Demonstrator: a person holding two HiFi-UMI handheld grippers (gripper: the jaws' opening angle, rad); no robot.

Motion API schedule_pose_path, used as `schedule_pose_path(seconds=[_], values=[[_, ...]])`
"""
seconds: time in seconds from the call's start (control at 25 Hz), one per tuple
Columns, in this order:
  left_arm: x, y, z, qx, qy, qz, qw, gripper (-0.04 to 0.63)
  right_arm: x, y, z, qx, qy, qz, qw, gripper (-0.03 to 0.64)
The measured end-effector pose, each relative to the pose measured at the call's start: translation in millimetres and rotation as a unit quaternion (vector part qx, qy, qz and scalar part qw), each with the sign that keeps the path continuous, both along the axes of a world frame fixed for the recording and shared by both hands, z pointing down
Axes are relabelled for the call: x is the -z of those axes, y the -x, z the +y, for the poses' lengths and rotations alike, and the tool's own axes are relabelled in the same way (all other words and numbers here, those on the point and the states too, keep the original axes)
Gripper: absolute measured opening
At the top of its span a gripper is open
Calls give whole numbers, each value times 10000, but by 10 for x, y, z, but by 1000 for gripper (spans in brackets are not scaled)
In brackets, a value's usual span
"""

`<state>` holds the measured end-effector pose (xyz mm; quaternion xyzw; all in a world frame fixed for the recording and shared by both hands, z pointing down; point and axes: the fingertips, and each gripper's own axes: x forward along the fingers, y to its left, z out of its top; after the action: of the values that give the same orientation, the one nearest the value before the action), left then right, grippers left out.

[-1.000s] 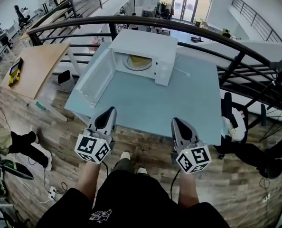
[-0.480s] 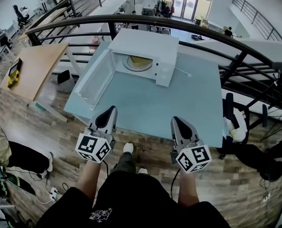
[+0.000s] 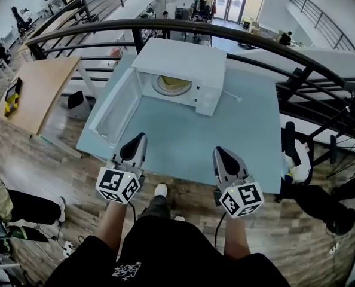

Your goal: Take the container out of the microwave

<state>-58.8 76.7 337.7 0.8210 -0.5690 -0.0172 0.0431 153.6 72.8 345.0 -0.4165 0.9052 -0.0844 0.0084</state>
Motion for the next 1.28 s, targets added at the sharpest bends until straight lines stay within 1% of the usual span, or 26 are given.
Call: schedule_pose_path(seconds=[0.12, 0.36, 0.64, 0.84, 1.0, 1.28], values=[[-43, 36, -238, -70, 38, -26, 10000, 8, -13, 58, -215, -37, 0, 44, 10000, 6], [-142, 122, -696, -314, 162, 109, 9993, 8, -74, 191, -621, -168, 117, 107, 9997, 6], [-234, 225, -1190, -616, 260, 45, 9978, 8, -106, 406, -1024, -337, 160, 197, 9991, 6], [-273, 308, -1509, -831, 273, 67, 9961, 8, -106, 549, -1288, -497, 194, 241, 9983, 6], [-339, 400, -1729, -963, 314, 211, 9946, 8, -145, 707, -1464, -560, 236, 268, 9978, 6], [-478, 520, -2008, -1176, 452, 238, 9917, 8, -188, 951, -1705, -710, 260, 290, 9967, 6]])
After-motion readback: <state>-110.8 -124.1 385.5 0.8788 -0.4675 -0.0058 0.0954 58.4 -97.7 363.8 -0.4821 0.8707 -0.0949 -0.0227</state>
